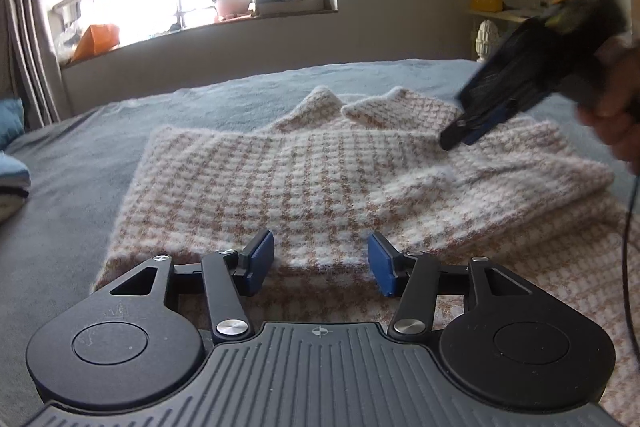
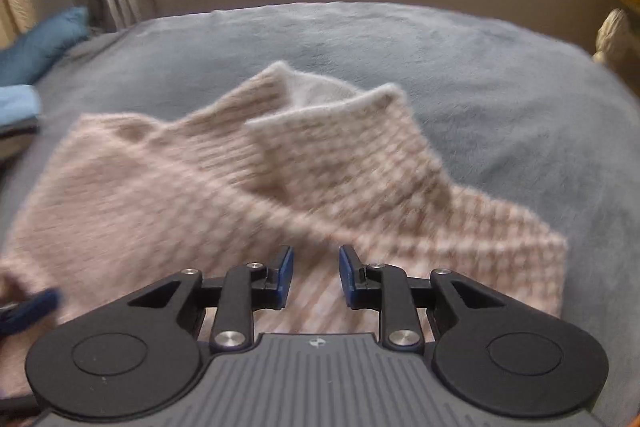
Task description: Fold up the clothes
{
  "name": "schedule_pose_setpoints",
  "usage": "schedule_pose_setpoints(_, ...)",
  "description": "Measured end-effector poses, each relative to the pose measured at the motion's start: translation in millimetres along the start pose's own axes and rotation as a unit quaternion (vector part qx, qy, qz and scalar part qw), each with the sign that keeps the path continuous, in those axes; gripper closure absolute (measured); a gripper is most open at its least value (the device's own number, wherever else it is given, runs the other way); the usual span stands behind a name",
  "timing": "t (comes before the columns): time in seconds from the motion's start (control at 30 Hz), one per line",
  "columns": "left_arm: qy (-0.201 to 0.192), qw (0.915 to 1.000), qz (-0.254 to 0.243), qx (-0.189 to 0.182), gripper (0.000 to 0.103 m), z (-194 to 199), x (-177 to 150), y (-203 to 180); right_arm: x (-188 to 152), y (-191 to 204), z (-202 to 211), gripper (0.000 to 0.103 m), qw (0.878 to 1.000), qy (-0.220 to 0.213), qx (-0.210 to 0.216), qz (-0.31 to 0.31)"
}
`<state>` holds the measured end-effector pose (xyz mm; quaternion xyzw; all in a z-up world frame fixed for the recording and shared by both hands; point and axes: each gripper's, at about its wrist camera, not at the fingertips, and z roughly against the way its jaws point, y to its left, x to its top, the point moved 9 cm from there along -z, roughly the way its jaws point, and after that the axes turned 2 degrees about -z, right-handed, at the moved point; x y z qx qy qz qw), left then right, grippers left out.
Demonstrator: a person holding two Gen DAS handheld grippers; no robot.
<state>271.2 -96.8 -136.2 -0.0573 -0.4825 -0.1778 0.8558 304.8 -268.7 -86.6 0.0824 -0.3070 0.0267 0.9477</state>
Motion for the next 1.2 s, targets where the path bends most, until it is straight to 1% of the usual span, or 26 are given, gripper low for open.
schedule_pose_setpoints(0.03, 0.0, 1.0, 0.003, -0.001, 0.05, 1.1, 0.2, 0.6, -5.5, 4.0, 9.5, 0.077, 1.0, 0.005, 0.012, 0.003)
schedule_pose_setpoints(0.1, -0.003, 1.0, 0.006, -0.003, 0.049, 4.7, 1.0, 1.2, -23.1, 12.1, 25.6, 0.077, 0.999, 0.018, 0.023, 0.026)
schedule_pose_setpoints(0.13, -0.004, 1.0, 0.008, -0.003, 0.049, 6.5, 1.4, 1.5, -33.1, 14.1, 30.6, 0.077, 0.999, 0.027, 0.019, 0.038)
schedule_pose_setpoints(0.2, -0.007, 0.9999, 0.012, -0.004, 0.049, 10.1, 2.2, 2.2, -58.3, 9.8, 26.7, 0.077, 0.996, 0.057, -0.016, 0.062)
schedule_pose_setpoints(0.23, -0.008, 0.9999, 0.013, -0.005, 0.049, 12.0, 2.6, 2.5, -70.2, 8.4, 22.0, 0.077, 0.995, 0.06, -0.025, 0.073)
schedule_pose_setpoints(0.27, -0.009, 0.9998, 0.015, -0.006, 0.049, 13.8, 3.0, 2.8, -77.6, 8.0, 19.7, 0.077, 0.995, 0.049, -0.025, 0.078)
schedule_pose_setpoints(0.3, -0.011, 0.9998, 0.017, -0.006, 0.049, 15.6, 3.4, 3.2, -80.5, 6.5, 19.1, 0.077, 0.997, 0.038, -0.022, 0.071)
schedule_pose_setpoints(0.37, -0.013, 0.9997, 0.02, -0.008, 0.049, 19.2, 4.2, 3.8, -80.0, 3.0, 20.2, 0.077, 0.998, 0.032, -0.019, 0.04)
schedule_pose_setpoints(0.43, -0.036, 0.9989, 0.028, 0.005, 0.049, 30.9, 11.1, 14.0, -80.2, 4.3, 20.1, 0.077, 0.998, 0.03, -0.025, 0.046)
schedule_pose_setpoints(0.53, -0.07, 0.995, 0.053, 0.049, 0.049, 42.8, 22.7, 44.8, -81.2, 6.4, 20.6, 0.077, 0.998, 0.03, -0.033, 0.05)
schedule_pose_setpoints(0.57, -0.065, 0.9939, 0.065, 0.061, 0.049, 40.3, 23.0, 55.9, -81.6, 6.3, 21.2, 0.077, 0.998, 0.03, -0.034, 0.049)
schedule_pose_setpoints(0.63, -0.035, 0.992, 0.093, 0.078, 0.051, 27.4, 18.6, 77.3, -82.4, 6.7, 22.7, 0.077, 0.998, 0.027, -0.038, 0.048)
schedule_pose_setpoints(0.7, -0.005, 0.9912, 0.103, 0.083, 0.055, 11.3, 6.9, 89.3, -82.7, 6.3, 23.9, 0.077, 0.998, 0.026, -0.041, 0.047)
schedule_pose_setpoints(0.73, 0.009, 0.9909, 0.105, 0.083, 0.056, 2.8, -0.1, 93.8, -82.4, 6.1, 24.1, 0.077, 0.998, 0.028, -0.043, 0.047)
schedule_pose_setpoints(0.77, 0.015, 0.9911, 0.103, 0.084, 0.057, -1.9, -5.6, 95.3, -81.8, 6.3, 24.1, 0.077, 0.997, 0.032, -0.046, 0.046)
schedule_pose_setpoints(0.87, 0.004, 0.9929, 0.085, 0.083, 0.057, -1.8, -13.5, 91.4, -76.3, 9.6, 23.9, 0.078, 0.995, 0.054, -0.064, 0.058)
schedule_pose_setpoints(0.93, 0.003, 0.9927, 0.091, 0.08, 0.057, -0.6, -15.3, 92.5, -67.6, 17.4, 26.2, 0.077, 0.989, 0.074, -0.092, 0.088)
schedule_pose_setpoints(0.97, 0.002, 0.9925, 0.094, 0.078, 0.057, 0.0, -16.2, 93.0, -62.0, 24.8, 28.3, 0.077, 0.985, 0.078, -0.107, 0.109)
schedule_pose_setpoints(1.0, 0.001, 0.9924, 0.097, 0.076, 0.057, 0.7, -17.1, 93.5, -54.5, 35.9, 31.7, 0.077, 0.982, 0.073, -0.115, 0.133)
schedule_pose_setpoints(1.03, 0.0, 0.9923, 0.097, 0.076, 0.056, 1.2, -17.6, 93.4, -45.9, 50.2, 35.1, 0.077, 0.98, 0.062, -0.111, 0.154)
schedule_pose_setpoints(1.07, -0.001, 0.9924, 0.096, 0.077, 0.056, 1.7, -17.7, 92.8, -35.8, 67.6, 36.6, 0.077, 0.979, 0.052, -0.099, 0.169)
schedule_pose_setpoints(1.2, -0.005, 0.9922, 0.096, 0.079, 0.056, 2.9, -19.1, 91.5, 7.5, 151.0, 26.3, 0.077, 0.977, 0.013, -0.021, 0.211)
